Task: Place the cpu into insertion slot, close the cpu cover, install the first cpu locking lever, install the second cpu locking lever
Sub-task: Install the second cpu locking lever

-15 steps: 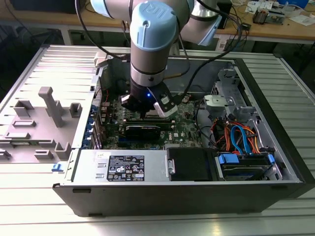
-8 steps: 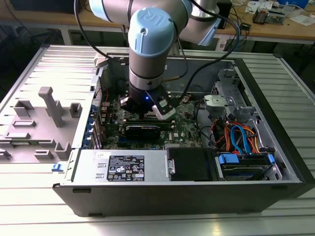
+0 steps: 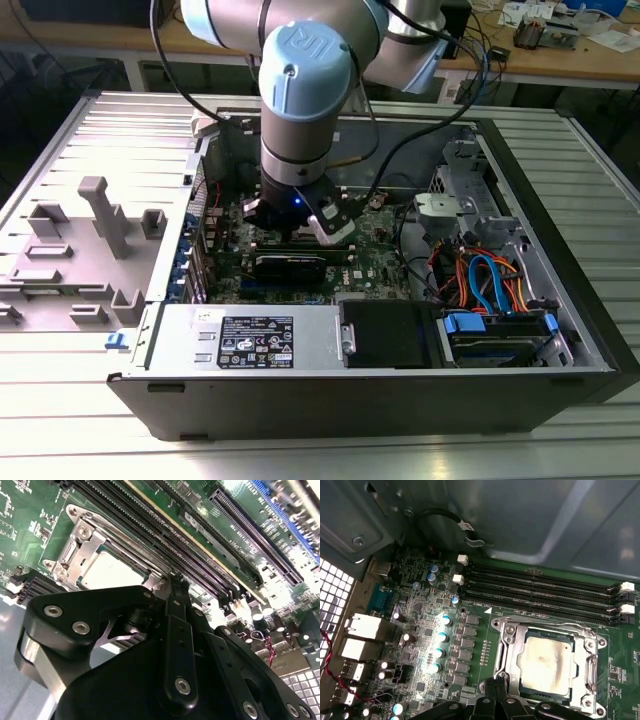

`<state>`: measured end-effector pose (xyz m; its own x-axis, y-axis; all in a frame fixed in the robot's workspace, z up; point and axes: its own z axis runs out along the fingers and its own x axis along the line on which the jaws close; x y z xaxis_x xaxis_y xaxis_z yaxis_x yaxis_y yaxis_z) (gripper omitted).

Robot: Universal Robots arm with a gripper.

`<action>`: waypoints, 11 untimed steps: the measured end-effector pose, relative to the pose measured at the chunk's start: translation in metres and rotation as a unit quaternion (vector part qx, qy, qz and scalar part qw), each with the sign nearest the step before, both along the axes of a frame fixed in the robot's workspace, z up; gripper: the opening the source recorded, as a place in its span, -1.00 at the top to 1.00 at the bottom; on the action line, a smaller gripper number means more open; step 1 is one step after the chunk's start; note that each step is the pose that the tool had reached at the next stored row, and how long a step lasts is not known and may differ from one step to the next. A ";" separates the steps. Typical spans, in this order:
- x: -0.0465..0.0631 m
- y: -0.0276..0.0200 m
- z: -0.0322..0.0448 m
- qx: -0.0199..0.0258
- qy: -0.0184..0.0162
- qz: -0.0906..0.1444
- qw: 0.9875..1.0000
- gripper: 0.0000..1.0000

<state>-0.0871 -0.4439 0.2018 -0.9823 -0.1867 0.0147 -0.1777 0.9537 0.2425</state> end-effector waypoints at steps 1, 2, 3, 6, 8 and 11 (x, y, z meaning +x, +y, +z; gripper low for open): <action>0.000 0.0010 -0.0002 0.000 0.000 0.000 1.000 0.79; 0.000 0.0028 -0.0006 0.000 0.000 0.001 1.000 0.79; 0.000 0.0035 -0.0011 0.000 0.000 0.001 1.000 0.79; -0.003 0.0038 -0.0019 0.001 0.000 0.004 1.000 0.79; -0.005 0.0038 -0.0023 0.000 0.000 0.005 1.000 0.79; -0.005 0.0037 -0.0039 0.000 0.000 0.006 1.000 0.79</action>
